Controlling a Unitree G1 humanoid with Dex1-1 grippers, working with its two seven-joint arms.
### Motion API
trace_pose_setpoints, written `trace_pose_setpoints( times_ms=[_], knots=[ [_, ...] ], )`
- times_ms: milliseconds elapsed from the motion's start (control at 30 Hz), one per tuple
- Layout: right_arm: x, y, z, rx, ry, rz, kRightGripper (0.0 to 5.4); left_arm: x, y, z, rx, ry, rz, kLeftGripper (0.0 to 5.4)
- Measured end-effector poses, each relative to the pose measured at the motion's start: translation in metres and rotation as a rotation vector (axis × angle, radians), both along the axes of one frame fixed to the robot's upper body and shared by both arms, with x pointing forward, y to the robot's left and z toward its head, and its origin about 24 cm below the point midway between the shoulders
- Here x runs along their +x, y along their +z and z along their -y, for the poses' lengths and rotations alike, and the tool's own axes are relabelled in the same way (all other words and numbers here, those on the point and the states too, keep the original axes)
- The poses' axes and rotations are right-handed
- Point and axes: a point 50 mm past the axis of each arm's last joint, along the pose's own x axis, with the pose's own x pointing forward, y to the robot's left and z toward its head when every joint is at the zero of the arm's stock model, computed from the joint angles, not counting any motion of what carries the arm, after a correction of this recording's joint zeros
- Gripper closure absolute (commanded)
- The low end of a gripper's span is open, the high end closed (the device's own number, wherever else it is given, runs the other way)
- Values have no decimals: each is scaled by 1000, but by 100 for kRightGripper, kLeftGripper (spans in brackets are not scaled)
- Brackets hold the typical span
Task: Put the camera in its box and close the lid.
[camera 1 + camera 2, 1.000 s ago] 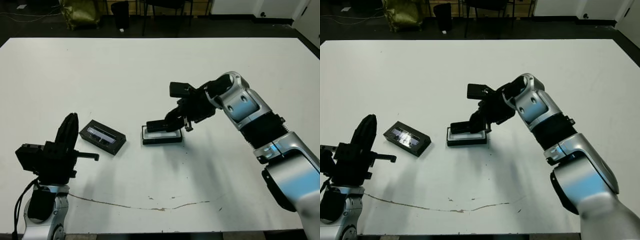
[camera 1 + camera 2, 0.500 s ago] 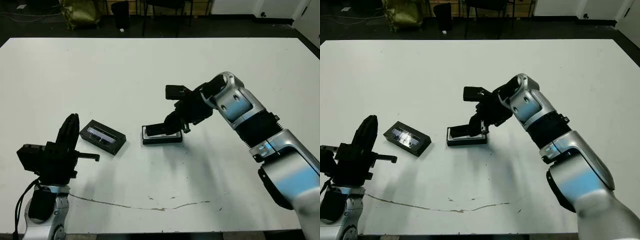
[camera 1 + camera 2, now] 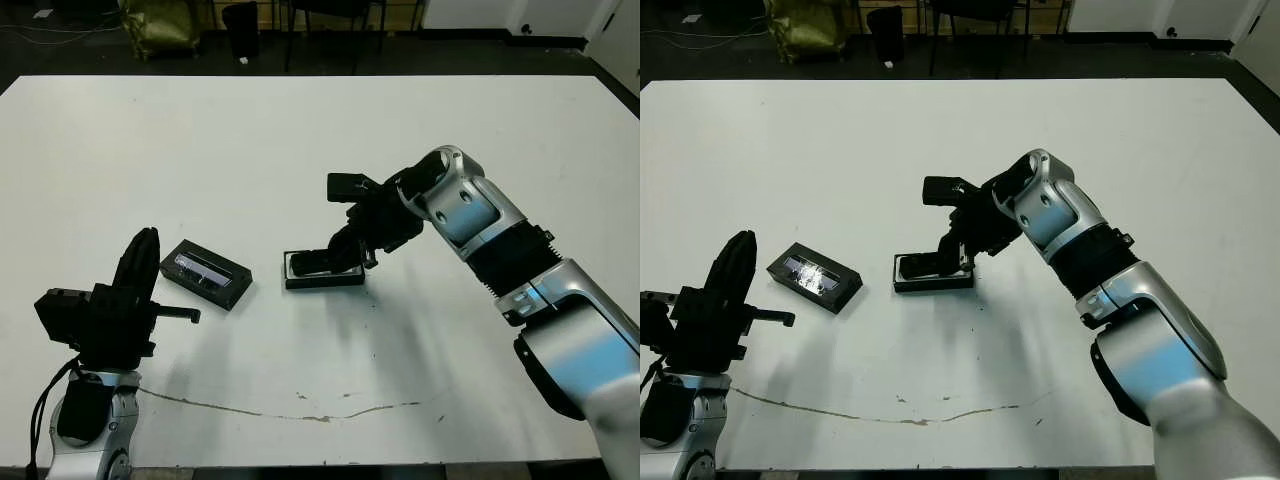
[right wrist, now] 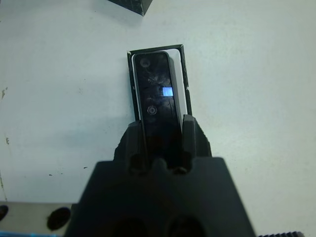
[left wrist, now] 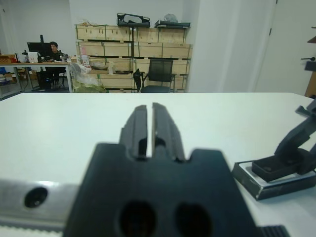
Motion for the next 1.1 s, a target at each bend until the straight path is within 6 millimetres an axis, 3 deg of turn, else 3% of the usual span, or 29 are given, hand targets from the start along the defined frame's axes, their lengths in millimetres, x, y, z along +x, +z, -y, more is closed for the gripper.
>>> trace_pose_setpoints(
  times_ms=[1100],
  knots=[
    [-2, 5, -6, -10, -7, 87, 501, 0, -3, 1, -5, 0, -5, 540]
  ],
)
